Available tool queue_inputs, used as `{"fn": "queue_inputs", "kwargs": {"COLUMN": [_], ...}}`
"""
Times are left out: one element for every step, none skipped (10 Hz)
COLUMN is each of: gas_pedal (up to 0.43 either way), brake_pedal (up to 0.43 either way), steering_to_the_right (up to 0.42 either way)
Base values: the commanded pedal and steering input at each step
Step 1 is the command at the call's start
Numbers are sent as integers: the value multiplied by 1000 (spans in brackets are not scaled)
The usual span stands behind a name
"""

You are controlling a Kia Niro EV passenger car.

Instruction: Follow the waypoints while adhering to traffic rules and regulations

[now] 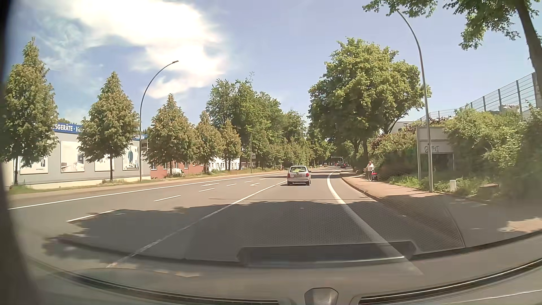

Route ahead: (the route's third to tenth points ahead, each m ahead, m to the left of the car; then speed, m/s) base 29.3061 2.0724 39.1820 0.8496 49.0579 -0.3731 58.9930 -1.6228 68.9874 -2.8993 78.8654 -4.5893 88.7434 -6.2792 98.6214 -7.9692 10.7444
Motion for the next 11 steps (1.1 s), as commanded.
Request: {"fn": "queue_inputs", "kwargs": {"gas_pedal": [0,0,0,0,0,0,0,0,0,0,0], "brake_pedal": [6,6,6,6,6,6,6,6,6,6,6], "steering_to_the_right": [12,12,12,12,12,12,12,12,12,12,12]}}
